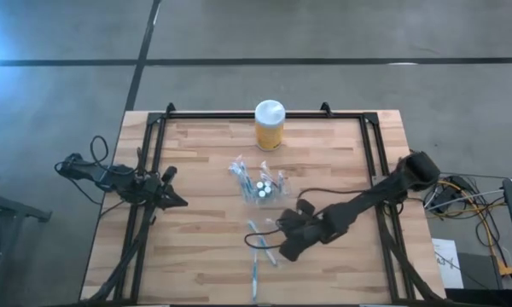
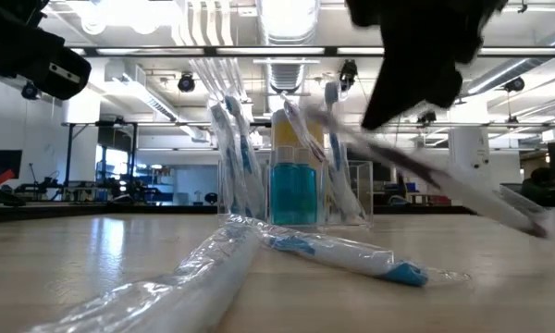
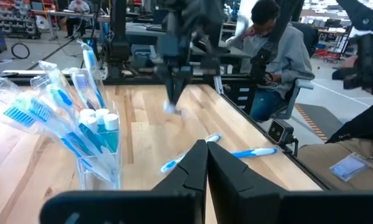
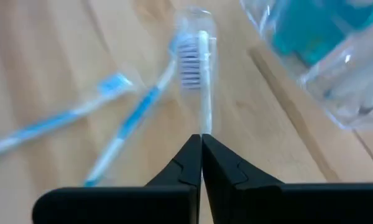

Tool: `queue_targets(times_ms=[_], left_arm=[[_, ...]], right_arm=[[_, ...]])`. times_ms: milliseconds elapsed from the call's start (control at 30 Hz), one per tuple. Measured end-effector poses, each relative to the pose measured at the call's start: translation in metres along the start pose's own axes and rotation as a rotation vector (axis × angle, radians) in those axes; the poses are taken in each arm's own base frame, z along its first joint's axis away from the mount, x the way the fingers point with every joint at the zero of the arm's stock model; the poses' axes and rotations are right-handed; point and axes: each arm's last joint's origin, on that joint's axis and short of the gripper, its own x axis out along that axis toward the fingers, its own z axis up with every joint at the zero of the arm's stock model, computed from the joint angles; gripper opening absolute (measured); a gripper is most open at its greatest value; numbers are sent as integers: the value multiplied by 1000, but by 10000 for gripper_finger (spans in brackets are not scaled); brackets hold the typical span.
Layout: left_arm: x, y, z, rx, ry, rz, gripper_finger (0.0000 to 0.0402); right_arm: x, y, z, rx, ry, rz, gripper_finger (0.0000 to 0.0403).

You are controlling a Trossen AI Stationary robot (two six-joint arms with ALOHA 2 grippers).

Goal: Pick & Place toothbrushing station
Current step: Put the violet toothbrush into the transparent organizer

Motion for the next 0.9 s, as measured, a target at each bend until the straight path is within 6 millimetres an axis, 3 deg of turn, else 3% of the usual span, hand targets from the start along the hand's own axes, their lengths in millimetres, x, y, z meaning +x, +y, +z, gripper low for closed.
queue_targets(times_ms=[300, 567, 733, 900], left_arm=[[0, 0, 0, 0, 0, 1, 9], [0, 0, 0, 22, -2, 1, 9], [0, 0, 1, 32, -11, 0, 4], [0, 0, 1, 32, -11, 0, 15]], right_arm=[[-71, 8, 7, -102, -273, 62, 7], [-137, 7, -1, -350, -573, 214, 8], [-152, -16, -4, -509, -704, 295, 8], [-162, -55, -7, -461, -893, 338, 8]])
